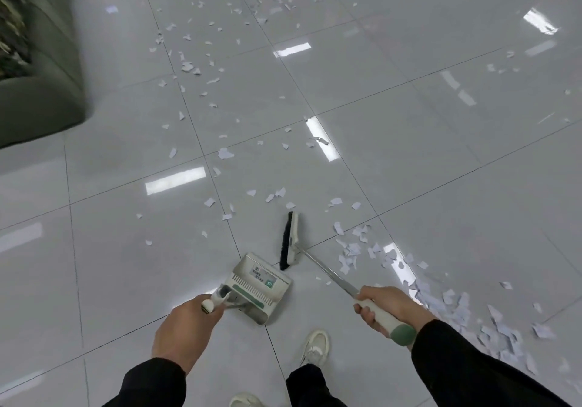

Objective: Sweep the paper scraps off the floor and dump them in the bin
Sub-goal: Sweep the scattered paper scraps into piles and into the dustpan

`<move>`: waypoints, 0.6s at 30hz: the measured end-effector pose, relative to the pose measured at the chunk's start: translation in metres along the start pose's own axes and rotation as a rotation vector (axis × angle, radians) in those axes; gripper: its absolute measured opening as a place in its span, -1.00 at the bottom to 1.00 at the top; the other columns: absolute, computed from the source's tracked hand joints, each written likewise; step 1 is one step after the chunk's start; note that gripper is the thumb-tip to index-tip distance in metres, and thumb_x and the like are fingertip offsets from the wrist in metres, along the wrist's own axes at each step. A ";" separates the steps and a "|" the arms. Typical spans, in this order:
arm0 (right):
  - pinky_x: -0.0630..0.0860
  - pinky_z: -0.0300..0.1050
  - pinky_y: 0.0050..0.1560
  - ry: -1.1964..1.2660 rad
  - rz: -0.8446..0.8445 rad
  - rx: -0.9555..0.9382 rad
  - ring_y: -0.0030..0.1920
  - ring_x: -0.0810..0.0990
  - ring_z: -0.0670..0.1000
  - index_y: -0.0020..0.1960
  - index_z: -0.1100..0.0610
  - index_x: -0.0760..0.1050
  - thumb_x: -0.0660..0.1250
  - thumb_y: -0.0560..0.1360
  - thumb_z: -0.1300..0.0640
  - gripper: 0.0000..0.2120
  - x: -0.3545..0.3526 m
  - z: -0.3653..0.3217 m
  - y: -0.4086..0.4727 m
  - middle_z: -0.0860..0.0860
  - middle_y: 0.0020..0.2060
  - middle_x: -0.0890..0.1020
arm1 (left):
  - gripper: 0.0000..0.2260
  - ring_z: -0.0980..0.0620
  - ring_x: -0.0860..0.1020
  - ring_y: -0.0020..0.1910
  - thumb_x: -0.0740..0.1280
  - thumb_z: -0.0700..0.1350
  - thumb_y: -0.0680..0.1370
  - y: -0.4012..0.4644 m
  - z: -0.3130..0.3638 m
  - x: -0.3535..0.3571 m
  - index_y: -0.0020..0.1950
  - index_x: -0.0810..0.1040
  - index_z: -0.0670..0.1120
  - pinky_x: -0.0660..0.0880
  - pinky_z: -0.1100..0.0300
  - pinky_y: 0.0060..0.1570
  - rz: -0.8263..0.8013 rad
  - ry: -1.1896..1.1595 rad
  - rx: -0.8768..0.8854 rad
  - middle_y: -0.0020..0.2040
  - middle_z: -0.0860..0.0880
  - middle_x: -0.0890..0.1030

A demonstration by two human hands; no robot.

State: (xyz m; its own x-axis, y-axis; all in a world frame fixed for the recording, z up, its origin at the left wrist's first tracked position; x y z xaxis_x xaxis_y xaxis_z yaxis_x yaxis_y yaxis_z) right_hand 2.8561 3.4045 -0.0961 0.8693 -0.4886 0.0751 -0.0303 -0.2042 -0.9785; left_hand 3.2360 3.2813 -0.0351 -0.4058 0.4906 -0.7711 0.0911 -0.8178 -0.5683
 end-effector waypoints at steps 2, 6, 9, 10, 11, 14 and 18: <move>0.43 -0.27 -0.59 -0.015 0.048 0.012 -0.56 0.41 -0.01 0.16 0.36 0.45 0.31 0.55 0.34 -0.79 -0.034 -0.004 0.003 0.24 -0.26 0.56 | -0.69 0.03 0.53 -0.34 0.23 0.27 0.60 0.005 0.011 0.003 -0.20 0.53 0.12 0.43 0.16 -0.32 -0.006 0.002 0.005 -0.34 0.03 0.60; 0.44 -0.26 -0.59 -0.029 0.145 0.003 -0.54 0.41 0.00 0.12 0.31 0.44 0.33 0.55 0.33 -0.83 -0.114 -0.026 -0.004 0.23 -0.27 0.59 | -0.68 0.02 0.47 -0.34 0.23 0.24 0.61 0.016 0.053 0.017 -0.20 0.51 0.07 0.38 0.16 -0.34 -0.031 0.033 0.048 -0.33 0.04 0.57; 0.44 -0.26 -0.57 -0.033 0.202 -0.052 -0.55 0.42 0.01 0.13 0.34 0.46 0.32 0.54 0.33 -0.82 -0.153 -0.053 -0.009 0.25 -0.23 0.58 | -0.67 0.03 0.43 -0.35 0.23 0.22 0.62 0.022 0.082 0.025 -0.20 0.50 0.03 0.36 0.15 -0.33 -0.047 0.038 0.079 -0.33 0.03 0.54; 0.45 -0.26 -0.57 -0.028 0.215 -0.067 -0.56 0.42 0.00 0.11 0.35 0.46 0.31 0.54 0.33 -0.84 -0.162 -0.061 -0.010 0.25 -0.24 0.57 | -0.66 0.03 0.41 -0.36 0.23 0.22 0.62 0.025 0.091 0.029 -0.21 0.49 0.02 0.35 0.15 -0.33 -0.048 0.041 0.084 -0.35 0.04 0.51; 0.45 -0.26 -0.57 -0.033 0.219 -0.084 -0.57 0.43 0.00 0.08 0.35 0.46 0.31 0.54 0.33 -0.86 -0.166 -0.068 -0.010 0.24 -0.25 0.57 | -0.64 0.03 0.39 -0.37 0.23 0.23 0.61 0.026 0.093 0.027 -0.23 0.47 0.01 0.33 0.15 -0.33 -0.036 0.026 0.078 -0.37 0.05 0.48; 0.47 -0.24 -0.58 -0.005 0.256 -0.123 -0.58 0.44 0.00 0.05 0.36 0.45 0.31 0.55 0.31 -0.88 -0.186 -0.079 -0.012 0.23 -0.28 0.56 | -0.60 0.02 0.37 -0.38 0.21 0.28 0.60 0.029 0.109 0.030 -0.29 0.40 0.04 0.31 0.16 -0.34 -0.031 0.029 0.099 -0.40 0.06 0.42; 0.49 -0.22 -0.55 -0.001 0.265 -0.155 -0.55 0.47 0.02 0.04 0.40 0.48 0.34 0.54 0.30 -0.84 -0.193 -0.079 -0.022 0.22 -0.30 0.58 | -0.57 0.02 0.43 -0.36 0.19 0.39 0.56 0.028 0.119 0.031 -0.25 0.50 0.08 0.37 0.16 -0.33 -0.014 0.015 0.113 -0.41 0.06 0.45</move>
State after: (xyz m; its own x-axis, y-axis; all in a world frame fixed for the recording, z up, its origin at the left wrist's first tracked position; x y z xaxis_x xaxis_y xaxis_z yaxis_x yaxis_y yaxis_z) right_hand 2.6498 3.4361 -0.0737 0.8212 -0.5418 -0.1792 -0.3312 -0.1969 -0.9228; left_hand 3.1179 3.2385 -0.0410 -0.3929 0.5059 -0.7679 -0.0179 -0.8391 -0.5437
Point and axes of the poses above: each hand's wrist, its own y-axis towards the middle knuckle, its own x-axis out of the palm, z = x × y, the point moved 10 cm from there along y, towards the middle knuckle
